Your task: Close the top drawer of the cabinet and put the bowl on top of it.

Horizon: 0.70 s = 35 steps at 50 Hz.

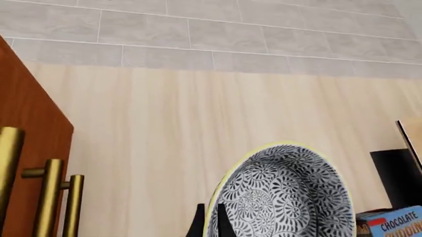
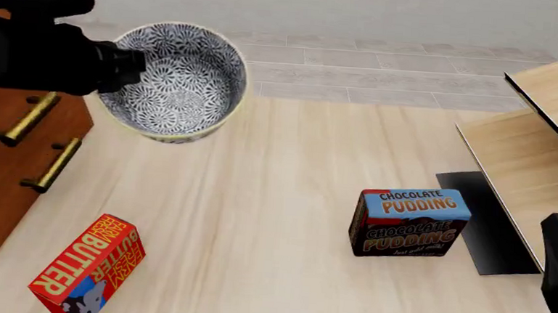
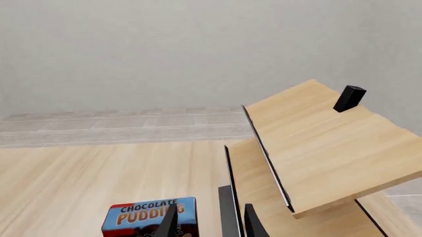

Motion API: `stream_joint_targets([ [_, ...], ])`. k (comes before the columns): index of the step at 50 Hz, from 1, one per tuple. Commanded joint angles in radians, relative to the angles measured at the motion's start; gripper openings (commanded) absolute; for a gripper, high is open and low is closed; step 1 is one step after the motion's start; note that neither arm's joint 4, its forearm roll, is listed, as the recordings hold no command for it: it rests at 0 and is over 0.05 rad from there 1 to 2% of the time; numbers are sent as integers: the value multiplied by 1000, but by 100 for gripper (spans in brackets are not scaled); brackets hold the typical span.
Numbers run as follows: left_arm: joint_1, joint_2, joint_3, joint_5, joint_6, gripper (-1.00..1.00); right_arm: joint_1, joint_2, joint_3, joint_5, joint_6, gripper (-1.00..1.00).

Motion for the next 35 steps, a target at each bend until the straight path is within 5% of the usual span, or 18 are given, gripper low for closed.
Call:
stream_joint_targets([
  [1,15,-34,-81,99,-45,-100,0,0,0,0,0,100],
  [7,36,-30,-127,151,-50,-100,0,0,0,2,1,100],
  [10,91,-26,-191,206,13,-100,2,0,0,2,1,100],
  [15,101,-31,-247,252,-25,-100,3,0,1,1,1,100],
  [22,208,-12,-370,337,-14,-100,5,0,0,4,2,100],
  [24,296,13,-444,385,-4,-100,4,0,0,4,3,100],
  [28,291,32,-491,424,-33,-100,4,0,-1,5,4,100],
  [30,352,58,-546,452,10,-100,5,0,0,4,4,100],
  [35,369,89,-611,490,-61,-100,5,1,0,4,6,100],
])
